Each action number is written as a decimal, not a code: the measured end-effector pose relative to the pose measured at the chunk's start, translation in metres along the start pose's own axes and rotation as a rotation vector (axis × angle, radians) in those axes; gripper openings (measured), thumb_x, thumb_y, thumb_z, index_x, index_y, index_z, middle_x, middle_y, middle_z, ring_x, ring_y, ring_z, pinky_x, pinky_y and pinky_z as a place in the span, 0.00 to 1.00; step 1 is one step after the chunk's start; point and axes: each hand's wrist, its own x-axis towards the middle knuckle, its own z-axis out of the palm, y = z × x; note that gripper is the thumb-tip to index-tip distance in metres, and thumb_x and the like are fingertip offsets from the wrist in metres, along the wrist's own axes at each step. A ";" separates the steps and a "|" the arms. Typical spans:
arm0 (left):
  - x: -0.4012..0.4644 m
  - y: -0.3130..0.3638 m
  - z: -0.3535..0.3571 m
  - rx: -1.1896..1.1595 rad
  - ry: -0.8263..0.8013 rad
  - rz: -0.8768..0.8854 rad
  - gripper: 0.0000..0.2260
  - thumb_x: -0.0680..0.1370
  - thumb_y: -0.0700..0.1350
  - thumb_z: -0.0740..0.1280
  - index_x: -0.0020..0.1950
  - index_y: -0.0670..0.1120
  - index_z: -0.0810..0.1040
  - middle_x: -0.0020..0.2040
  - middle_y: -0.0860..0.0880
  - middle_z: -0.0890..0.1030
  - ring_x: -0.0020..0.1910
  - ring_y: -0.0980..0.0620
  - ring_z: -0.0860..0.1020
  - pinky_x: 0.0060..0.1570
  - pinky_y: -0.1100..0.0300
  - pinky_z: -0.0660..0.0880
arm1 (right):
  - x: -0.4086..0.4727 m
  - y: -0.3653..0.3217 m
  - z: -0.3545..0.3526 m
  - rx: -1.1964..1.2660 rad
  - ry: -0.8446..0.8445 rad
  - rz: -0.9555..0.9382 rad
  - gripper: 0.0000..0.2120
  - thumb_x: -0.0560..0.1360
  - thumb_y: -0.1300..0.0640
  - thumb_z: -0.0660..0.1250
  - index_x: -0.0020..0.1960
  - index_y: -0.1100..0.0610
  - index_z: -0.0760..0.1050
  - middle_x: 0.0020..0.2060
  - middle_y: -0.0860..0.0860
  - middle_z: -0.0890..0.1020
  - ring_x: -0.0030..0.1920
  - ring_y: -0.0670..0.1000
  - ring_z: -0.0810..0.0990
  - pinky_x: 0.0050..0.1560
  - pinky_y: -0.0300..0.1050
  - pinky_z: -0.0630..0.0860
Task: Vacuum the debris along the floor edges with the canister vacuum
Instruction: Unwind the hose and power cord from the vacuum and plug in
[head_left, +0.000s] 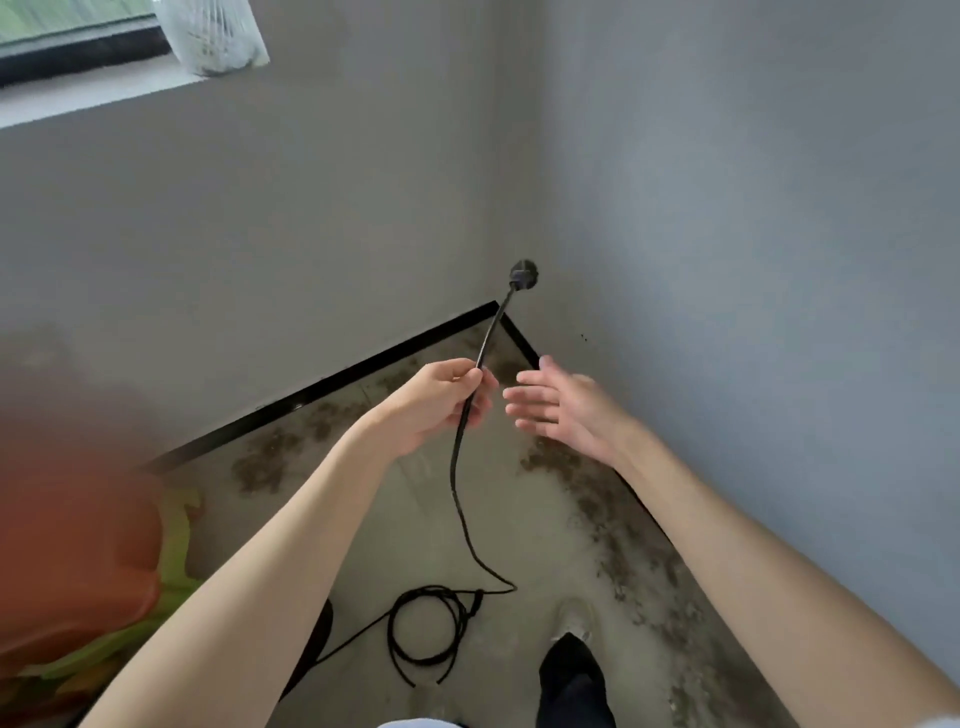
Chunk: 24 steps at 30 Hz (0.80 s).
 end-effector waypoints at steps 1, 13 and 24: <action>0.005 -0.001 0.007 0.001 -0.004 -0.005 0.12 0.83 0.40 0.55 0.46 0.43 0.75 0.36 0.47 0.75 0.33 0.52 0.74 0.37 0.65 0.75 | 0.008 -0.012 -0.011 0.172 0.015 -0.020 0.18 0.83 0.46 0.54 0.62 0.59 0.70 0.48 0.56 0.83 0.46 0.52 0.83 0.47 0.47 0.80; 0.093 0.004 0.081 0.218 0.060 -0.054 0.07 0.82 0.42 0.59 0.55 0.44 0.76 0.36 0.50 0.79 0.35 0.51 0.75 0.44 0.61 0.74 | 0.058 -0.077 -0.116 0.458 0.169 -0.120 0.07 0.81 0.63 0.62 0.44 0.60 0.75 0.36 0.54 0.82 0.39 0.50 0.80 0.43 0.39 0.77; 0.250 -0.001 0.102 0.505 0.198 0.205 0.15 0.82 0.43 0.58 0.67 0.52 0.72 0.32 0.51 0.70 0.31 0.52 0.68 0.37 0.59 0.70 | 0.145 -0.072 -0.170 -0.203 0.295 -0.117 0.09 0.80 0.56 0.65 0.46 0.60 0.80 0.39 0.54 0.81 0.40 0.48 0.75 0.42 0.41 0.72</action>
